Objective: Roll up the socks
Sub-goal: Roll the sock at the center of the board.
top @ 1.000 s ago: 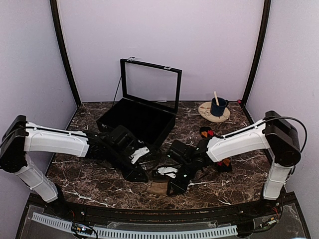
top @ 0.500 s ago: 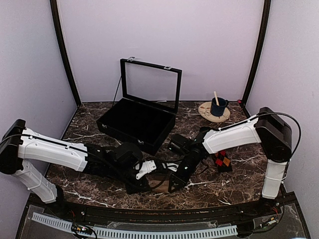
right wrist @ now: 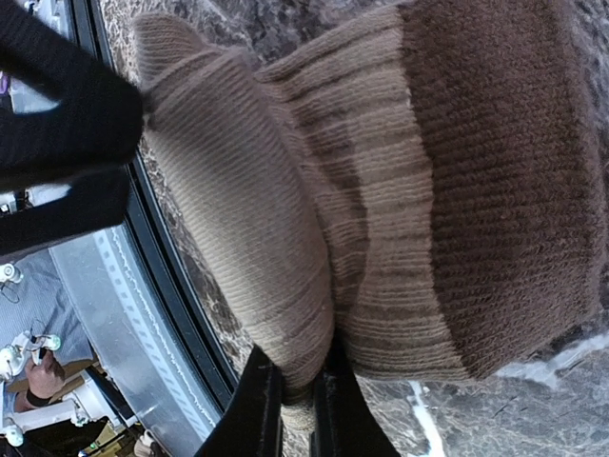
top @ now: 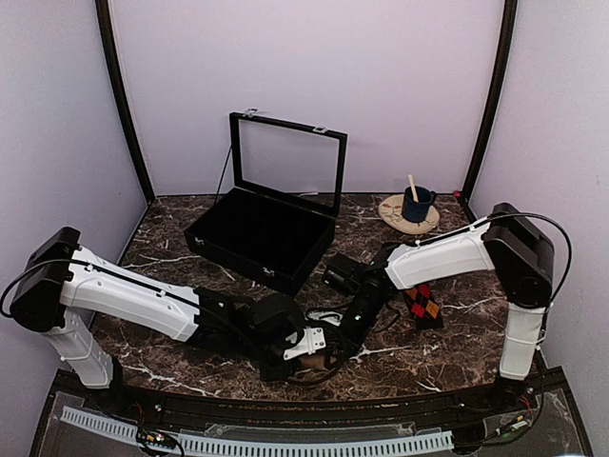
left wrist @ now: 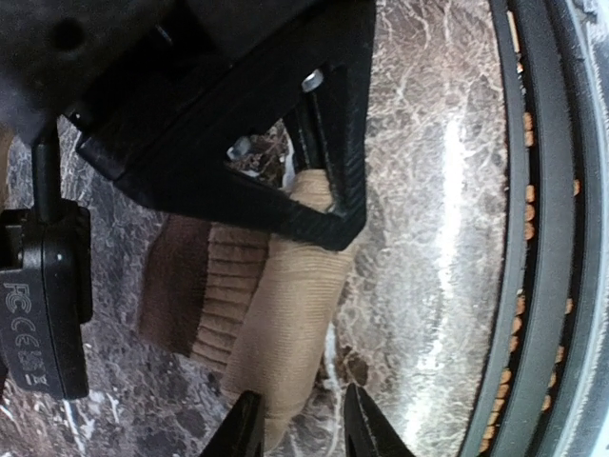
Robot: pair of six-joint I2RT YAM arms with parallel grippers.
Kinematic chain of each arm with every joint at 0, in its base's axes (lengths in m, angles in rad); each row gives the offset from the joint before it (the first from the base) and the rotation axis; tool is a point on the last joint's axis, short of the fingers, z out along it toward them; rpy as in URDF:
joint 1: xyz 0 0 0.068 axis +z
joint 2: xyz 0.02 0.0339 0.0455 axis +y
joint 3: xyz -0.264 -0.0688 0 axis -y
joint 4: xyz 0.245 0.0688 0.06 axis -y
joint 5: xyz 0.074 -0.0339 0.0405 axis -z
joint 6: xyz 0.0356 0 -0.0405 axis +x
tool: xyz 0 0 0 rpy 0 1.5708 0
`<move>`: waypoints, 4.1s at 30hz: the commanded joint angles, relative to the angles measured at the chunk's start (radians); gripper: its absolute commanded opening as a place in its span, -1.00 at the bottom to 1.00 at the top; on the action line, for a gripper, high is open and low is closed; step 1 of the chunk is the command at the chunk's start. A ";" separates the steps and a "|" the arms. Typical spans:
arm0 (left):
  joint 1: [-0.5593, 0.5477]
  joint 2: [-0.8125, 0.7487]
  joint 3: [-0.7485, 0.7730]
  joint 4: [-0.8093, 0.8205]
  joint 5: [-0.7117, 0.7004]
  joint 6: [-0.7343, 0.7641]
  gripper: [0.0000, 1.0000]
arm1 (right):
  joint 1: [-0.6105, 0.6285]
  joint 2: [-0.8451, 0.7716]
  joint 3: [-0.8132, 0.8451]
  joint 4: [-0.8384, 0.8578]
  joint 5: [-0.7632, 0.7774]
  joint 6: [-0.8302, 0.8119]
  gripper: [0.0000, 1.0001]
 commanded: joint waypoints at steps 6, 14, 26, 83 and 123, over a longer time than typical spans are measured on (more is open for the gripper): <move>-0.027 0.047 0.053 0.008 -0.088 0.084 -0.37 | -0.010 0.005 -0.001 -0.016 -0.043 -0.016 -1.00; -0.041 0.082 0.090 0.007 -0.090 0.113 -0.37 | -0.012 0.008 -0.002 -0.019 -0.052 -0.021 -1.00; -0.043 0.145 0.100 -0.022 -0.087 0.124 -0.37 | -0.019 0.014 -0.002 -0.022 -0.068 -0.026 -1.00; 0.208 0.292 0.238 -0.326 0.543 -0.009 -1.00 | -0.071 -0.228 -0.233 0.268 0.131 0.214 -0.32; 0.316 0.413 0.323 -0.449 0.868 -0.022 -1.00 | 0.166 -0.717 -0.486 0.334 0.710 0.250 -0.31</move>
